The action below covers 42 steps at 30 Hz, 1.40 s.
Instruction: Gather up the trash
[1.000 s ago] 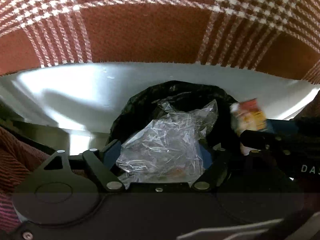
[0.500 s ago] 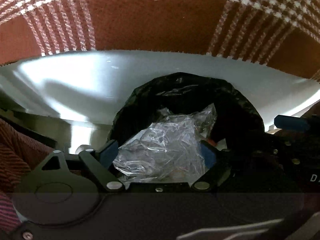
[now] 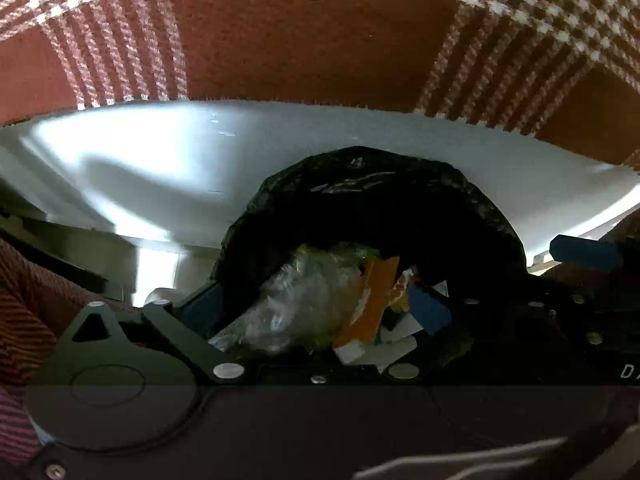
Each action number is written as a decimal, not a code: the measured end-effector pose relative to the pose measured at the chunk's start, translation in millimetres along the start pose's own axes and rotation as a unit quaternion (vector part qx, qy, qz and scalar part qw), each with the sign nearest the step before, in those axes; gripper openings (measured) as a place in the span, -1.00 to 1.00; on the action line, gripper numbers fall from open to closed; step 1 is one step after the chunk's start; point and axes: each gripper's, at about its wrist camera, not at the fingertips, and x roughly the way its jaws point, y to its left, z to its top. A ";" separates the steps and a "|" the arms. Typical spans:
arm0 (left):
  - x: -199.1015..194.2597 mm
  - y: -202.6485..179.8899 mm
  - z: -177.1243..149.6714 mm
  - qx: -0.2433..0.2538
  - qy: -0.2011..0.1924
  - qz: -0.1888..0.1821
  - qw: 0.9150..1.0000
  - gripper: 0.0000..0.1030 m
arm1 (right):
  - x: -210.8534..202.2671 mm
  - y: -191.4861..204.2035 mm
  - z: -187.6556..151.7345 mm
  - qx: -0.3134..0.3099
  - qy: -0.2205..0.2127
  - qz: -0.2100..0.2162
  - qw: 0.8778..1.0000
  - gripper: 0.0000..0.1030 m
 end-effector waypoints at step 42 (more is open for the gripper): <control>0.3 3.5 0.0 -0.002 -0.002 0.003 1.000 0.96 | -2.1 0.3 -1.5 -0.004 -0.003 -0.003 1.000 0.66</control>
